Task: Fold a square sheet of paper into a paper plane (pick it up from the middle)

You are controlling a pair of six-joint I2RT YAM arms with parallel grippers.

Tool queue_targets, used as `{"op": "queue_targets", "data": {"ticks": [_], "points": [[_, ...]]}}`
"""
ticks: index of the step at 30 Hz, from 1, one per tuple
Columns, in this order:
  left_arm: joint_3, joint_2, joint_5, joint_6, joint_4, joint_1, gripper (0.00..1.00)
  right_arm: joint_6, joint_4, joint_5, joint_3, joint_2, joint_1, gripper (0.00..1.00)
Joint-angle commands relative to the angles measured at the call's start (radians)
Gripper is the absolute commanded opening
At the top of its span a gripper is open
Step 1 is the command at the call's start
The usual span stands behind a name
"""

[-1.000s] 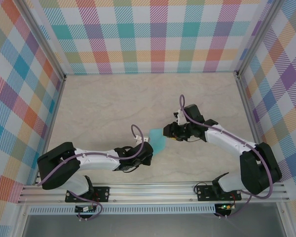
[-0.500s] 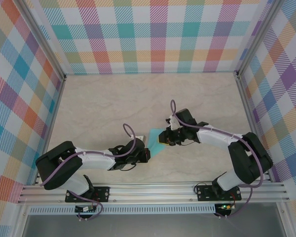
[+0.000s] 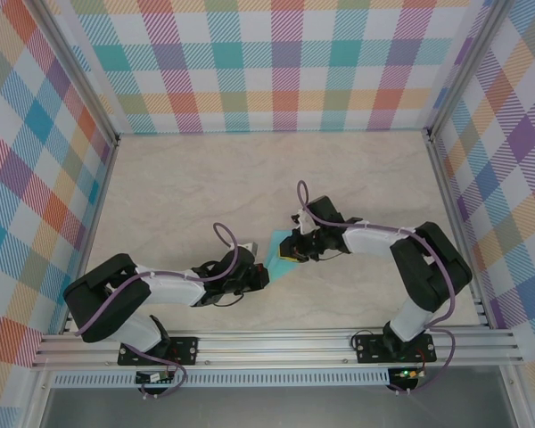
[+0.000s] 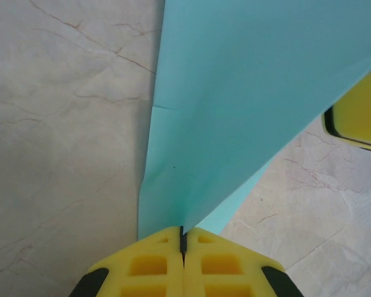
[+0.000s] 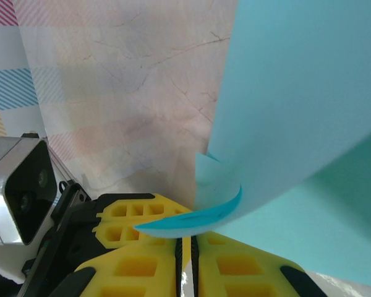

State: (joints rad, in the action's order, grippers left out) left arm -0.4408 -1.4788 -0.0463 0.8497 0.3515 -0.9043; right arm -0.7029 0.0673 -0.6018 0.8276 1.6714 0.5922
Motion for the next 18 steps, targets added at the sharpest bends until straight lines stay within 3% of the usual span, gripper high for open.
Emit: {"op": "queue_targets", "data": {"ticks": [1, 11, 18], "points": [[0.016, -0.012, -0.022, 0.014, 0.021, 0.021, 0.03, -0.007, -0.022, 0.005, 0.037, 0.03, 0.006, 0.14], [0.008, -0.05, -0.102, 0.01, 0.039, 0.072, 0.02, -0.013, -0.014, 0.039, 0.053, 0.07, 0.006, 0.15], [0.002, -0.089, -0.176, 0.016, 0.101, 0.095, 0.02, -0.021, -0.058, 0.001, 0.011, -0.004, 0.006, 0.15]]}}
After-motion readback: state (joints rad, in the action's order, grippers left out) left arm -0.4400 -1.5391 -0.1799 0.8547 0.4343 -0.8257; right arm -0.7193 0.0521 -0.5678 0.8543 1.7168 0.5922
